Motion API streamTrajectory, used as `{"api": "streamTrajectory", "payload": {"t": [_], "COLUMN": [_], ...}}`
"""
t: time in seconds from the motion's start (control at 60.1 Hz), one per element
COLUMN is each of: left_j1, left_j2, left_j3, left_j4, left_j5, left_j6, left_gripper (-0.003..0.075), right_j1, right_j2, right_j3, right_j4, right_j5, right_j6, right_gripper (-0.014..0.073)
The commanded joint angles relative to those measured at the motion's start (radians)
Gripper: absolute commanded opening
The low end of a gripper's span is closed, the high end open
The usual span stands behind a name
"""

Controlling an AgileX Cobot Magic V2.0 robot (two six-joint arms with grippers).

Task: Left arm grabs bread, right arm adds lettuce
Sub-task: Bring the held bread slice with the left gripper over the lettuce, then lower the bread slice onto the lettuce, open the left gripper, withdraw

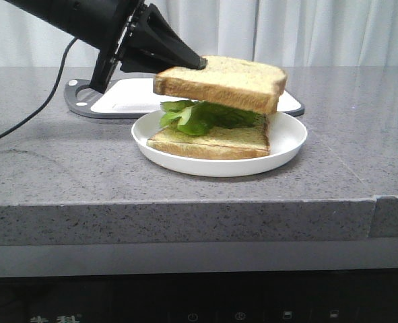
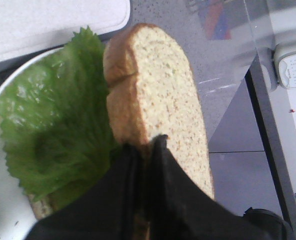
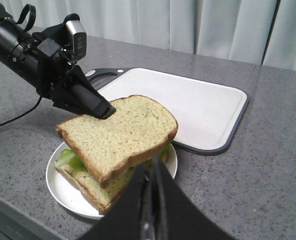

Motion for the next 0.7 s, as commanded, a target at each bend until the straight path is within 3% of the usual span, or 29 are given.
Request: {"api": "streamTrajectory", "payload": {"t": [0.0, 0.233, 0.316, 0.499, 0.682], "left_j1": [-0.006, -0.010, -0.010, 0.022, 0.117], "left_j2": [-0.049, -0.049, -0.049, -0.054, -0.103], "left_j3": [-0.030, -0.030, -0.030, -0.034, -0.034], "left_j4": [-0.047, -0.047, -0.047, -0.084, -0.123], "left_j5": [0.018, 0.011, 0.001, -0.004, 0.045], "left_j6": [0.002, 0.002, 0.000, 0.000, 0.002], "left_gripper": [0.0036, 0.0280, 0.0328, 0.0340, 0.0333], "right_j1": [-0.005, -0.005, -0.005, -0.005, -0.005], "right_j2": [-0.002, -0.002, -0.002, -0.002, -0.002], "right_j3": [-0.027, -0.027, -0.027, -0.027, -0.027], "right_j4": [-0.009, -0.009, -0.009, -0.009, -0.009], "right_j5": [-0.079, -0.079, -0.079, -0.079, -0.079], "right_j6": [-0.002, -0.002, -0.002, -0.002, -0.002], "right_gripper": [-0.0062, -0.0062, -0.0062, -0.0062, -0.0062]}}
